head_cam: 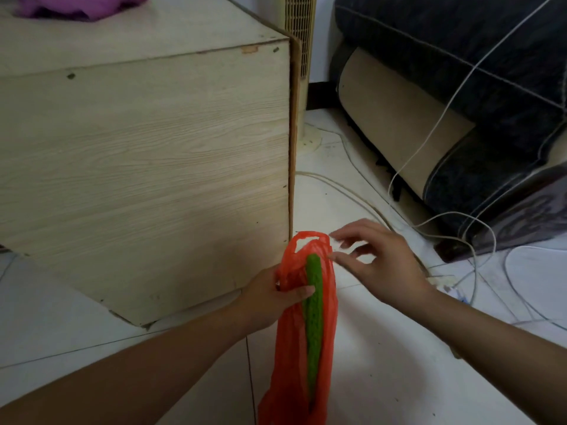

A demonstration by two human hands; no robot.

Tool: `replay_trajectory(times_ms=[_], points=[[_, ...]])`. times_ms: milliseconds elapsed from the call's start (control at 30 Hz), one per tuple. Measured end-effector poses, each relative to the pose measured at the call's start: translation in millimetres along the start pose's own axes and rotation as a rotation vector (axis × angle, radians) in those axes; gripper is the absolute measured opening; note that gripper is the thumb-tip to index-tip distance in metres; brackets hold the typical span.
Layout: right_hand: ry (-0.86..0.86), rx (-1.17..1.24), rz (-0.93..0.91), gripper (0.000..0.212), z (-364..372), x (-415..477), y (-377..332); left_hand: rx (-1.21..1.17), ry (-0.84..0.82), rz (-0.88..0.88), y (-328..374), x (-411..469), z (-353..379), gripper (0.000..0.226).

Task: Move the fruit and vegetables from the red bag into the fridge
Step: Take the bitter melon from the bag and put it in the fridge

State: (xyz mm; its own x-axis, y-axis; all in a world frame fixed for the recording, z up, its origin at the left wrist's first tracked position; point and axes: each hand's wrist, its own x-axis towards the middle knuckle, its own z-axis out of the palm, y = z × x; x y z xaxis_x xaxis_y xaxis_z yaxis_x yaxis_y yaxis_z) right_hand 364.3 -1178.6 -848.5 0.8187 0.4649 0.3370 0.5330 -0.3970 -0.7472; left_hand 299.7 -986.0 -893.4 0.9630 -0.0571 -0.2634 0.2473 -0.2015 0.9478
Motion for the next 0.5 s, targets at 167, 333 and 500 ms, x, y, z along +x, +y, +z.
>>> replay_trajectory(times_ms=[167,333,500], points=[[-0.1,0.01,0.144,0.029,17.7,-5.9,-5.9,-0.007,-0.022,0.044,2.6,0.8,6.0,0.034],[-0.124,0.03,0.178,0.024,15.5,-6.7,-2.4,-0.003,-0.045,0.059,-2.1,1.4,0.0,0.047],[-0.069,0.137,0.229,0.021,0.8,1.3,-4.7,0.104,-0.058,0.014,-19.0,-0.4,-17.6,0.056]])
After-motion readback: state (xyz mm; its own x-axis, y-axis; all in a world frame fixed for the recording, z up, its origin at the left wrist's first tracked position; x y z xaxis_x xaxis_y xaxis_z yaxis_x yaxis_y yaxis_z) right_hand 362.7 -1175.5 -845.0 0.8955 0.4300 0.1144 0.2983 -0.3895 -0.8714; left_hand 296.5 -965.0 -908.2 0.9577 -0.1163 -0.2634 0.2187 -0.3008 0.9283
